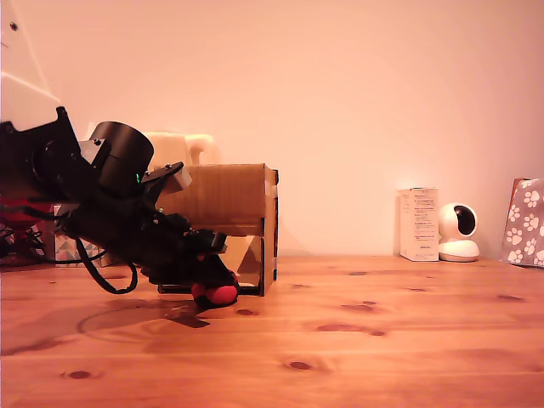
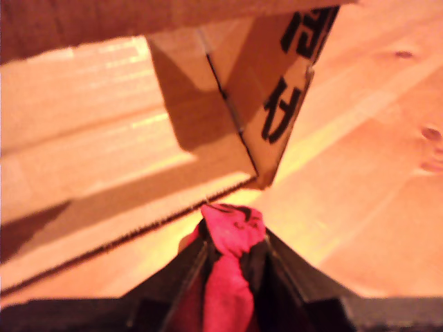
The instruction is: Drop the footbag into the cardboard dice tower
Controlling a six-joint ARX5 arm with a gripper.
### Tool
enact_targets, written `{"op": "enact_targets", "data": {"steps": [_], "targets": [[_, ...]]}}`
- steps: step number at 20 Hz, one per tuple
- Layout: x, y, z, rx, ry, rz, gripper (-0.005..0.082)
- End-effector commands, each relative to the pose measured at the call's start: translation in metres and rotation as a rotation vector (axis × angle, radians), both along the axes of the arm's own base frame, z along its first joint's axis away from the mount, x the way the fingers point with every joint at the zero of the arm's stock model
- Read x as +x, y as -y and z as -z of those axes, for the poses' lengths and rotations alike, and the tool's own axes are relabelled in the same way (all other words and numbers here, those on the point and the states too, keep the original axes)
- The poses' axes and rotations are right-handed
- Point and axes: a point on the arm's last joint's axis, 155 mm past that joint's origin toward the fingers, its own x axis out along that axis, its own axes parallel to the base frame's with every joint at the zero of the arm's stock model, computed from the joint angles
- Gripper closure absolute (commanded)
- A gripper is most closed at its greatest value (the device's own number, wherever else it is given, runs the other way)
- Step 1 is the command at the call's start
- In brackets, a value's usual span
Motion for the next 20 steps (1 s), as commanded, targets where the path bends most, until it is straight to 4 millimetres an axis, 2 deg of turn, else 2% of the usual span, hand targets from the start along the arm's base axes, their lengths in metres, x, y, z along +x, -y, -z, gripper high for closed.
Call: {"op": "enact_targets", "data": {"steps": [1, 7, 12, 16, 20], "targets": [[-0.012, -0.003, 0.002, 0.019, -0.039, 0.012, 0.0627], [-0.039, -0.009, -0.042, -0.002, -0.131, 0.006, 0.0626], [-0.059, -0.016, -0.099, -0.036, -0.114, -0.002, 0.0626], [-0.059, -0.017, -0.163, -0.100, 0.047, 0.001, 0.0626], [-0.040, -0.019, -0.216, -0.156, 0.270, -0.034, 0.0626]]}}
